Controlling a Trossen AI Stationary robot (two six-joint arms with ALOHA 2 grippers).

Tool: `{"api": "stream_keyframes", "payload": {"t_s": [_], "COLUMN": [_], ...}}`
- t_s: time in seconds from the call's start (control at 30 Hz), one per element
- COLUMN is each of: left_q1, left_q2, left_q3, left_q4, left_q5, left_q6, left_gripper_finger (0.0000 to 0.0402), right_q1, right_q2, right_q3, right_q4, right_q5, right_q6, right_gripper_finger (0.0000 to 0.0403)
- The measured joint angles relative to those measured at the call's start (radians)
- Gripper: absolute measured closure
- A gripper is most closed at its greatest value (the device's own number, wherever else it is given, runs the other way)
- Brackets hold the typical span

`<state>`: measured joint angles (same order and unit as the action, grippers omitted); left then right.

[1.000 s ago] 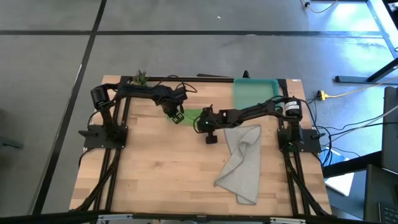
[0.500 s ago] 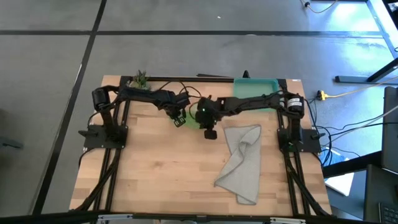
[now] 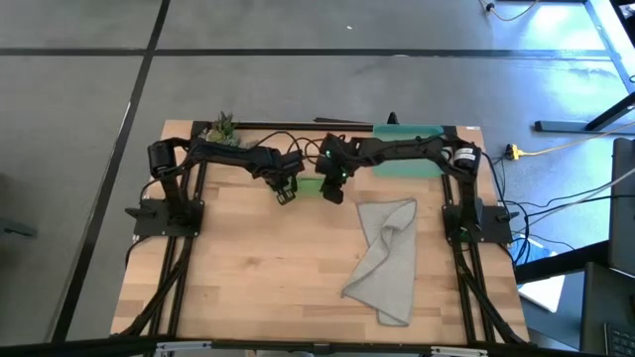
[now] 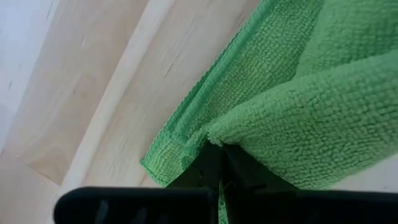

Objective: Roll microfiber towels into tight, uniform cylinder then place into a basket
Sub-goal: Roll the green microfiber cloth

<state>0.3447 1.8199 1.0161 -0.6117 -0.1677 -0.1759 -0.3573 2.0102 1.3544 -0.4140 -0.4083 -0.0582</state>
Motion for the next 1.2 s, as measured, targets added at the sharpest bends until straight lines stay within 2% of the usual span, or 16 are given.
{"api": "stream_keyframes", "payload": {"t_s": [0.23,0.4,0.47,0.7,1.0,1.2], "left_q1": [0.0,0.0,0.0,-0.001,-0.011,-0.015], "left_q2": [0.0,0.0,0.0,0.0,0.001,0.001], "left_q3": [0.0,0.0,0.0,0.0,0.0,0.0], "left_q4": [0.0,0.0,0.0,0.0,0.0,0.0], "left_q5": [0.003,0.005,0.006,0.007,-0.009,-0.031], "left_q6": [0.022,0.027,0.028,0.031,0.032,0.032], "left_gripper_finger": [0.0401,0.0401,0.0401,0.0401,0.0401,0.0401], "right_q1": [-0.042,-0.075,-0.089,-0.143,-0.176,-0.168], "right_q2": [0.023,0.024,0.024,0.034,0.127,0.119], "right_q3": [0.0,0.0,0.001,-0.001,-0.001,0.003], "right_q4": [0.011,-0.004,-0.004,0.015,0.048,0.049], "right_q5": [-0.051,-0.267,-0.3,-0.254,-0.252,-0.162], "right_q6": [0.006,0.006,0.027,0.133,0.177,0.213], "right_gripper_finger": [0.0397,0.0397,0.0397,0.0397,0.0397,0.0397]}}
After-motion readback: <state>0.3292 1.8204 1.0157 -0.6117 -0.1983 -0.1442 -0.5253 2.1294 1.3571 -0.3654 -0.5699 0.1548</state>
